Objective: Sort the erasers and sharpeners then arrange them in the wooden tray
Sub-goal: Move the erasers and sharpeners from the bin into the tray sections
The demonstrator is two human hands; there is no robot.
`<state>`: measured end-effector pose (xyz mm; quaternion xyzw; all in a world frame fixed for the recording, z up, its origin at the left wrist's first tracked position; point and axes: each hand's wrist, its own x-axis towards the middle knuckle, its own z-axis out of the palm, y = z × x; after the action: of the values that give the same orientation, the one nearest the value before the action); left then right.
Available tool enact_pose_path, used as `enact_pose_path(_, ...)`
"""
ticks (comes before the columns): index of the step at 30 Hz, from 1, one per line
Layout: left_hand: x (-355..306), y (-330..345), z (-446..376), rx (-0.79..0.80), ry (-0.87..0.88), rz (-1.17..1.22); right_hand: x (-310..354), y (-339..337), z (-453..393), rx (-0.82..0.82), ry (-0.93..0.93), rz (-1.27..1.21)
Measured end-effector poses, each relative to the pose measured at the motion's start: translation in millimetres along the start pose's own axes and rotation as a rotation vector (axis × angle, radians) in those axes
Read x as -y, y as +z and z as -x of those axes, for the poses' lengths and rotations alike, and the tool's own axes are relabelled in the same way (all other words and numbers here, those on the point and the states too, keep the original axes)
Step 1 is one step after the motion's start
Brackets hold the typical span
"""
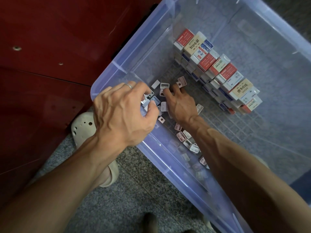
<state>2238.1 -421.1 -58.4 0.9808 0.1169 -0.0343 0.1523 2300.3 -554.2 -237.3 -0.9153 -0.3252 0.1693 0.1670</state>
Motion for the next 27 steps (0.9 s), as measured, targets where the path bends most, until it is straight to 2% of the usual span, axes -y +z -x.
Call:
enact_pose_path(4, 1, 1, 0, -0.022, 0.004, -0.011, 3, -7, 3, -0.027, 0.169, -0.131)
enact_pose_path(7, 1, 0, 0, -0.022, 0.002, -0.024, 6, -17, 5, -0.022, 0.487, -0.598)
enact_pose_path(9, 1, -1, 0, -0.016, 0.002, -0.031, 8, -27, 10, -0.03, 0.62, -0.905)
enact_pose_path(18, -7, -9, -1, 0.12, -0.064, -0.086, 56, -108, 74, -0.079, 0.837, -1.532)
enact_pose_path(20, -9, -12, -4, 0.181, -0.123, 0.016, 63, -133, 85, -0.092, 0.858, -1.636)
enact_pose_path(22, -16, -21, -7, 0.206, -0.231, 0.275, 72, -158, 96, -0.114, 0.845, -1.721)
enact_pose_path(24, -28, -36, -3, 0.162, -0.328, 0.501, 82, -181, 109, -0.149, 0.834, -1.768)
enact_pose_path(27, -44, -68, 19, 0.054, -0.386, 0.659, 101, -214, 127, -0.18, 0.788, -1.825)
